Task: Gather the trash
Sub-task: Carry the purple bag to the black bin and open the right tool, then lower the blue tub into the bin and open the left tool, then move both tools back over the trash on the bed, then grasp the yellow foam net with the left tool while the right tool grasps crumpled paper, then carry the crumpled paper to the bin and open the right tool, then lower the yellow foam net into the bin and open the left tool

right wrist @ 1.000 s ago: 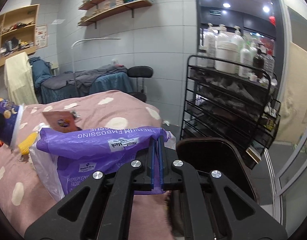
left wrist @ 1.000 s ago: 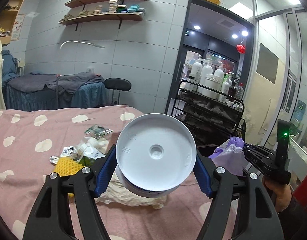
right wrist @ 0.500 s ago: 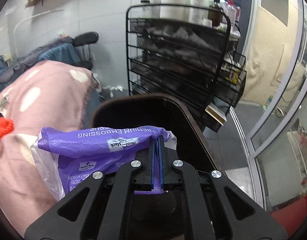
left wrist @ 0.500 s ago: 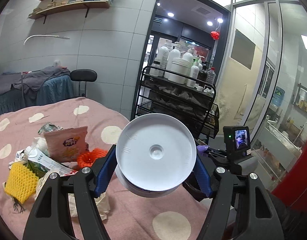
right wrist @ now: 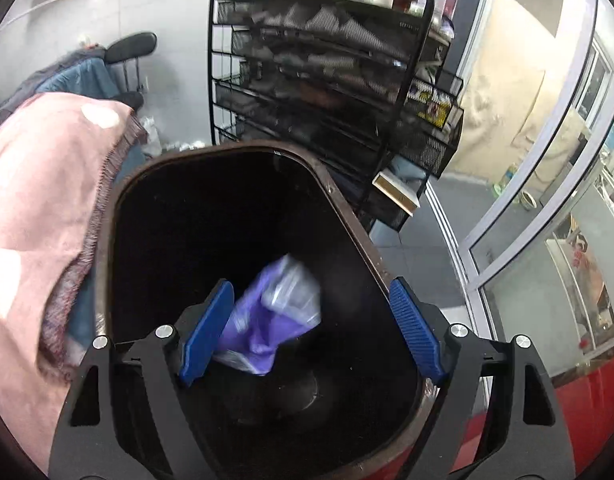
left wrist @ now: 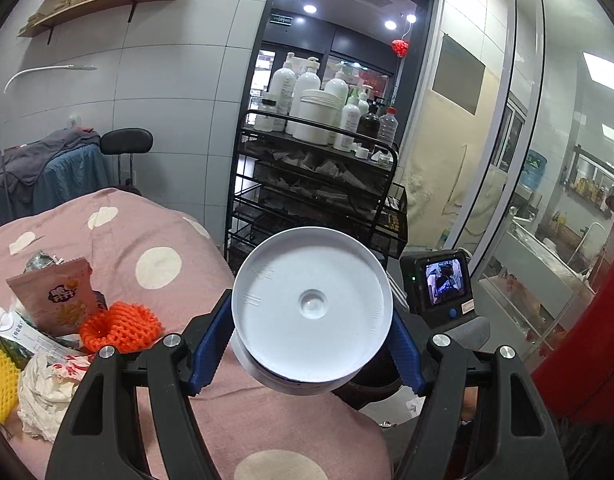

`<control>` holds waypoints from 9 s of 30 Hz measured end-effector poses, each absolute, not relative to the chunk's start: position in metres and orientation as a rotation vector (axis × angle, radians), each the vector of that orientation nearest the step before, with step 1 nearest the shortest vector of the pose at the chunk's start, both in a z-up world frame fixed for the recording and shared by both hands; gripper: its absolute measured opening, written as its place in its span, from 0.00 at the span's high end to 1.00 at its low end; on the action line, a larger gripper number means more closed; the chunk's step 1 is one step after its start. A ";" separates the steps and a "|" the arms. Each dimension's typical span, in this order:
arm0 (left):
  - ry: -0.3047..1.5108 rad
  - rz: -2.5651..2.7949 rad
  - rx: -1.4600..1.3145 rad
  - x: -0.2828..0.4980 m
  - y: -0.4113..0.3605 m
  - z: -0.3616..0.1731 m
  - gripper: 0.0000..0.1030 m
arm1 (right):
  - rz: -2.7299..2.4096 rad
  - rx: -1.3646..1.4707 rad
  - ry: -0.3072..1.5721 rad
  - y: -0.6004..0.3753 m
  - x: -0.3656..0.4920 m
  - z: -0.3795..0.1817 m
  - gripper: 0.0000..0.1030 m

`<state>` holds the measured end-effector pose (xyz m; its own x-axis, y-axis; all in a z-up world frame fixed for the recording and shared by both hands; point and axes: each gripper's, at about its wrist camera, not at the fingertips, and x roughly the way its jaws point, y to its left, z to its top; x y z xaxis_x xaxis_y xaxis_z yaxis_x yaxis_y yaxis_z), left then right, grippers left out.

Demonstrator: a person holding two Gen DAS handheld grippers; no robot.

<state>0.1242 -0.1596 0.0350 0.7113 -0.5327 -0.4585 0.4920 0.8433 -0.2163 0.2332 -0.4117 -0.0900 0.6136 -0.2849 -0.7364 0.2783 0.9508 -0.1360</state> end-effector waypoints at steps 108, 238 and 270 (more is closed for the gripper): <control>0.663 -0.064 -0.164 0.076 0.066 -0.032 0.05 | 0.410 -0.143 0.689 -0.129 0.158 -0.012 0.07; 0.714 -0.693 -0.055 0.160 -0.186 0.018 0.87 | -0.146 0.084 0.741 -0.378 0.157 -0.052 0.20; 0.883 -0.719 0.105 0.216 -0.300 -0.027 0.36 | -0.125 0.067 0.755 -0.379 0.107 -0.050 0.16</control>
<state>0.2159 -0.3003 -0.0270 0.4195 -0.5309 -0.7363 0.6139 0.7634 -0.2008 0.1068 -0.3792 -0.0503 0.7211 -0.0887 -0.6871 0.1367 0.9905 0.0157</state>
